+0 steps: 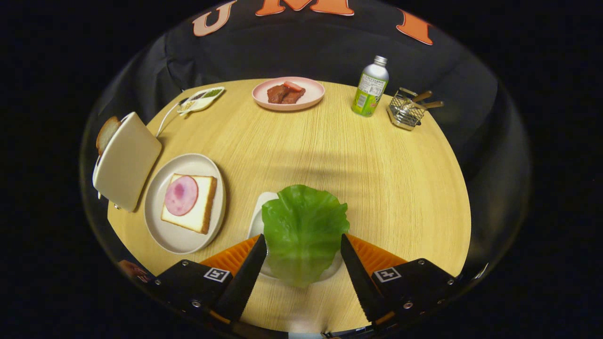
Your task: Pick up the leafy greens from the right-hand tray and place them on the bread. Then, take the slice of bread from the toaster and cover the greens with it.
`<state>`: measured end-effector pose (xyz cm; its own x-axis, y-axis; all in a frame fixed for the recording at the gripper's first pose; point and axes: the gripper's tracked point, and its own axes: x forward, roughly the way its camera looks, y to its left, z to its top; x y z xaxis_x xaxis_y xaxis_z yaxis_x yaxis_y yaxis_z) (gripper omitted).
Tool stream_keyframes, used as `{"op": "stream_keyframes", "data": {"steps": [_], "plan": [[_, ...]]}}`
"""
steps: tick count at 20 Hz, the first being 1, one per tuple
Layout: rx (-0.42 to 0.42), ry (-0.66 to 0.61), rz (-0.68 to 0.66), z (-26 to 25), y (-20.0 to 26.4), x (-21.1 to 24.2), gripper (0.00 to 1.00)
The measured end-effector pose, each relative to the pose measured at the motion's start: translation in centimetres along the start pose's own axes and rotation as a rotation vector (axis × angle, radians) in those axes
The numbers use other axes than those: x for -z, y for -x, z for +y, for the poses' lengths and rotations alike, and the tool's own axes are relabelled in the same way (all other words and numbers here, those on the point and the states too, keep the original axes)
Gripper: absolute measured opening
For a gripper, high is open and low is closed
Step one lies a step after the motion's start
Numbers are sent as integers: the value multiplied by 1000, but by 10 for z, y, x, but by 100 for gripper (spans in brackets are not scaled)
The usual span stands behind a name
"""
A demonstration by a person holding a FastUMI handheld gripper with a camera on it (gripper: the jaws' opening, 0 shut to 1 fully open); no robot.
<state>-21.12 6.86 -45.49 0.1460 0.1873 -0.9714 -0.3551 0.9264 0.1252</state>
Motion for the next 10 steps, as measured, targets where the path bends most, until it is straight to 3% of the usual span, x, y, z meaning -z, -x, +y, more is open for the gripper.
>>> {"op": "stream_keyframes", "data": {"steps": [5,10], "plan": [[-13,9,94,3,-27,6,91],[-41,-67,159,8,-38,10,81]]}}
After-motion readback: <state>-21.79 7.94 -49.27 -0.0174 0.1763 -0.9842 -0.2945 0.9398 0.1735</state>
